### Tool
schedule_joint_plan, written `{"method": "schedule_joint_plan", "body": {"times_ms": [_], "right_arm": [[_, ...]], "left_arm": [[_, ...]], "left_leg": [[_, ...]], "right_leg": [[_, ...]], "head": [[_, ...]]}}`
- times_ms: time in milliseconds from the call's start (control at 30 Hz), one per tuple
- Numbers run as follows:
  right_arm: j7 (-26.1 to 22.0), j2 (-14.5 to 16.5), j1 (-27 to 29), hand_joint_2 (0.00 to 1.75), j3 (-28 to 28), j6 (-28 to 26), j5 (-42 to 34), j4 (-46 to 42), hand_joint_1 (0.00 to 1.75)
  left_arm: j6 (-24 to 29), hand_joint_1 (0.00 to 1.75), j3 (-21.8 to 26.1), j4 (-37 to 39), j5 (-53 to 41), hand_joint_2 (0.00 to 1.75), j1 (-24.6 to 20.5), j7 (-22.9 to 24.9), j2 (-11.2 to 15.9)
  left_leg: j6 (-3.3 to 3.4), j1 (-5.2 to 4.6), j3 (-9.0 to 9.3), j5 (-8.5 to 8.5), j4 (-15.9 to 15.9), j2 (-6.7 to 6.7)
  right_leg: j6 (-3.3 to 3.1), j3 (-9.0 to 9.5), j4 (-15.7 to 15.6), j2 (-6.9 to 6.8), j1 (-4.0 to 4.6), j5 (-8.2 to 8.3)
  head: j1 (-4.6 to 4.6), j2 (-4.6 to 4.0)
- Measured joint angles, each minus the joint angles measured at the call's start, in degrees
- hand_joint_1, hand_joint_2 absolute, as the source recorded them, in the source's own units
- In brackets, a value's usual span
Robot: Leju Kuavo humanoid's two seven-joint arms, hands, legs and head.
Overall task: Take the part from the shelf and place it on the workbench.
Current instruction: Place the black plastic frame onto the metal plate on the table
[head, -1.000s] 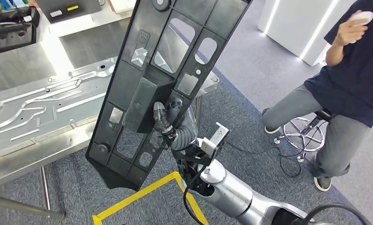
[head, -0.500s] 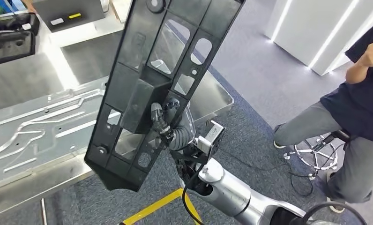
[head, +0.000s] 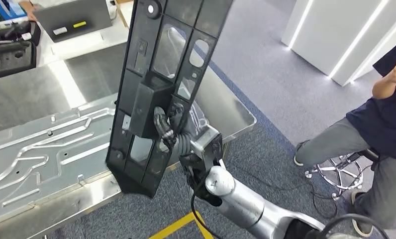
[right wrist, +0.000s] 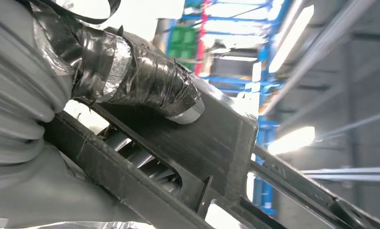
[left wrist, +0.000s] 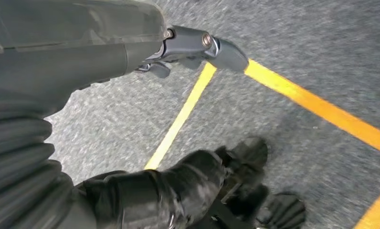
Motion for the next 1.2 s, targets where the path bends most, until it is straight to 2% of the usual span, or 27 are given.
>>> {"method": "schedule_joint_plan", "body": {"times_ms": [67, 100, 133, 200, 233, 267, 300, 333, 400, 433, 500, 567, 600, 633, 700, 733, 767, 800, 867, 933, 1000, 1100, 1133, 1200], "right_arm": [[0.4, 0.0, -0.2, 1.75, 0.0, -0.2, 0.1, 0.4, 1.75], [0.4, 0.0, -0.3, 1.75, 0.0, -0.1, 0.1, 0.6, 1.75], [0.5, 0.0, -0.3, 1.75, 0.0, -0.1, 0.1, 0.7, 1.75], [0.5, 0.0, -0.5, 1.75, 0.0, 0.0, 0.1, 1.1, 1.75], [0.5, 0.0, -0.5, 1.75, 0.0, 0.0, 0.1, 1.4, 1.75], [0.5, -0.1, -0.4, 1.75, 0.0, 0.0, 0.1, 1.6, 1.75], [0.5, -0.1, -0.5, 1.75, 0.0, 0.0, 0.1, 1.8, 1.75], [0.5, -0.1, -0.5, 1.75, 0.0, 0.0, 0.2, 1.9, 1.75], [0.6, -0.1, -0.7, 1.75, 0.0, -0.1, 0.6, 2.2, 1.75], [0.8, -0.1, -0.8, 1.75, 0.1, -0.3, 1.0, 2.3, 1.75], [2.2, -0.2, -1.2, 1.75, 0.3, -1.2, 2.8, 2.5, 1.75], [5.9, -0.7, -2.0, 1.75, 0.3, -2.9, 7.0, 2.9, 1.75], [8.7, -1.3, -2.9, 1.75, 0.3, -3.7, 10.0, 3.1, 1.75], [11.9, -2.0, -4.2, 1.75, 0.3, -4.3, 13.3, 3.4, 1.75], [18.4, -3.8, -7.2, 1.75, 0.3, -4.4, 19.5, 3.9, 1.75], [21.1, -4.7, -8.6, 1.75, 0.3, -4.1, 21.9, 4.2, 1.75], [23.1, -5.5, -9.8, 1.75, 0.3, -3.8, 23.6, 4.6, 1.75], [24.4, -6.2, -10.8, 1.75, 0.3, -3.4, 24.7, 4.9, 1.75], [25.7, -7.3, -12.5, 1.75, 0.3, -3.1, 25.7, 5.4, 1.75], [26.1, -8.0, -13.6, 1.75, 0.3, -3.0, 26.0, 5.8, 1.75], [26.1, -8.6, -14.2, 1.75, 0.3, -3.1, 26.2, 6.0, 1.75], [26.5, -9.4, -14.5, 1.75, 0.3, -3.2, 26.7, 6.4, 1.75], [27.0, -9.7, -14.8, 1.75, 0.3, -3.2, 27.4, 6.5, 1.75], [29.5, -10.3, -16.0, 1.75, 0.3, -3.0, 30.6, 6.9, 1.75]], "left_arm": [[0.0, 0.0, 0.0, 0.0, 0.1, 1.75, 0.0, 0.2, 0.1], [0.0, 0.0, 0.0, 0.0, 0.1, 1.75, -0.1, 0.3, 0.1], [-0.1, 0.0, 0.0, 0.1, 0.0, 1.75, -0.2, 0.4, 0.1], [-0.2, 0.0, 0.0, 0.1, 0.0, 1.75, -0.2, 0.5, 0.1], [-0.2, 0.0, 0.0, 0.1, 0.0, 1.75, -0.1, 0.6, 0.1], [-0.3, 0.0, 0.0, 0.1, 0.0, 1.75, 0.0, 0.6, 0.1], [-0.3, 0.0, 0.0, 0.1, 0.0, 1.75, 0.0, 0.6, 0.2], [-0.3, 0.0, 0.0, 0.1, 0.0, 1.75, 0.0, 0.6, 0.2], [-0.3, 0.0, 0.0, 0.1, 0.0, 1.75, -0.1, 0.6, 0.2], [-0.3, 0.0, 0.0, 0.1, 0.0, 1.75, -0.1, 0.6, 0.2], [-0.3, 0.0, 0.0, 0.1, -0.1, 1.75, 0.0, 0.7, 0.2], [-0.4, 0.0, 0.0, 0.1, -0.3, 1.75, 0.1, 0.8, 0.3], [-0.4, 0.0, 0.0, 0.1, -0.4, 1.75, 0.1, 0.8, 0.3], [-0.5, 0.0, 0.0, 0.2, -0.5, 1.75, 0.1, 0.9, 0.3], [-0.9, 0.0, 0.0, 0.2, -0.9, 1.75, 0.2, 1.0, 0.4], [-1.1, 0.0, 0.0, 0.2, -1.0, 1.75, 0.3, 1.1, 0.5], [-1.3, 0.0, 0.0, 0.2, -1.1, 1.75, 0.4, 1.1, 0.5], [-1.4, 0.0, 0.0, 0.2, -1.1, 1.75, 0.5, 1.1, 0.5], [-1.4, 0.0, 0.0, 0.2, -1.2, 1.75, 0.6, 1.1, 0.5], [-1.4, 0.0, 0.0, 0.2, -1.2, 1.75, 0.5, 1.1, 0.5], [-1.4, 0.0, 0.0, 0.2, -1.2, 1.75, 0.5, 1.1, 0.6], [-1.4, 0.0, 0.0, 0.2, -1.3, 1.75, 0.6, 1.1, 0.6], [-1.5, 0.0, 0.0, 0.2, -1.4, 1.75, 0.5, 1.1, 0.6], [-1.7, 0.0, 0.0, 0.2, -1.8, 1.75, 0.4, 1.2, 0.7]], "left_leg": [[0.57, 0.04, 0.46, 0.3, -0.4, -0.06], [0.99, 0.07, 0.66, 0.33, -0.6, -0.05], [1.38, 0.02, 0.83, 0.26, -0.7, -0.06], [2.05, -0.32, 0.93, -0.04, -0.6, -0.07], [2.21, -0.5, 0.97, -0.22, -0.5, -0.11], [2.32, -0.66, 1.02, -0.43, -0.4, -0.19], [2.35, -0.77, 1.09, -0.7, -0.1, -0.32], [2.33, -0.82, 1.18, -1.03, 0.2, -0.46], [2.14, -0.94, 1.19, -1.69, 1.0, -0.65], [2.0, -0.97, 1.08, -1.89, 1.2, -0.69], [1.63, -1.04, 0.89, -1.98, 1.4, -0.69], [1.2, -1.04, 0.73, -2.39, 1.7, -0.65], [0.87, -1.02, 0.28, -3.19, 2.8, -0.6], [0.49, -0.91, -0.71, -4.52, 5.1, -0.53], [-0.3, -0.35, -3.95, -7.69, 12.2, -0.36], [-0.62, -0.02, -5.52, -8.65, 15.3, -0.28], [-0.92, 0.31, -6.32, -8.63, 16.8, -0.17], [-1.18, 0.6, -5.97, -7.53, 15.9, -0.05], [-1.61, 1.11, -2.51, -3.79, 8.7, 0.14], [-1.63, 1.06, 0.84, -1.98, 2.4, 0.14], [-1.2, 0.67, 1.67, -2.21, 1.0, 0.03], [0.02, 0.63, 2.06, -2.07, 0.4, -0.02], [0.44, 0.66, 2.29, -2.01, 0.2, 0.01], [1.08, 0.46, 2.5, -2.09, 0.0, 0.1]], "right_leg": [[0.46, -0.23, 0.8, -0.13, -0.14, -0.97], [0.52, -1.02, 2.6, -0.22, -0.13, -2.08], [0.49, -2.45, 5.5, -0.29, -0.09, -3.63], [0.36, -6.61, 13.1, -0.33, 0.2, -6.61], [0.31, -8.29, 15.6, -0.33, 0.32, -6.99], [0.21, -9.12, 16.2, -0.33, 0.4, -6.29], [0.03, -8.77, 14.4, -0.33, 0.49, -4.47], [-0.19, -7.5, 11.0, -0.33, 0.59, -2.1], [-0.79, -4.56, 4.3, -0.33, 0.88, 0.9], [-1.02, -3.74, 2.5, -0.31, 1.02, 1.32], [-1.3, -3.31, 1.6, -0.23, 1.2, 1.26], [-1.64, -3.1, 1.1, -0.22, 0.87, 1.48], [-1.81, -2.92, 0.9, -0.26, 0.64, 1.6], [-1.94, -2.76, 0.6, -0.32, 0.4, 1.71], [-2.01, -2.64, 0.6, -0.42, 0.29, 1.72], [-2.0, -2.63, 0.6, -0.46, 0.23, 1.71], [-1.97, -2.6, 0.6, -0.48, 0.13, 1.68], [-1.88, -2.55, 0.6, -0.48, 0.0, 1.62], [-1.48, -2.28, 0.6, -0.43, -0.3, 1.39], [-0.79, -2.21, 0.7, -0.35, -0.35, 1.26], [-0.05, -2.26, 0.5, -0.3, -0.24, 1.35], [0.88, -2.43, 1.0, -0.43, -0.49, 0.69], [1.0, -3.23, 2.7, -0.47, -0.53, -0.37], [0.95, -6.8, 10.0, -0.51, -0.35, -3.66]], "head": [[0.01, 0.0], [0.02, 0.01], [0.03, 0.01], [0.04, 0.01], [0.04, 0.01], [0.03, 0.01], [0.03, 0.01], [0.03, 0.01], [0.04, 0.01], [0.08, 0.01], [0.15, 0.01], [0.16, 0.01], [0.15, 0.01], [0.12, 0.01], [0.09, 0.01], [0.09, 0.01], [0.09, 0.01], [0.09, 0.01], [0.1, 0.01], [0.1, 0.01], [0.12, 0.01], [0.17, 0.01], [0.19, 0.01], [0.19, 0.01]]}}
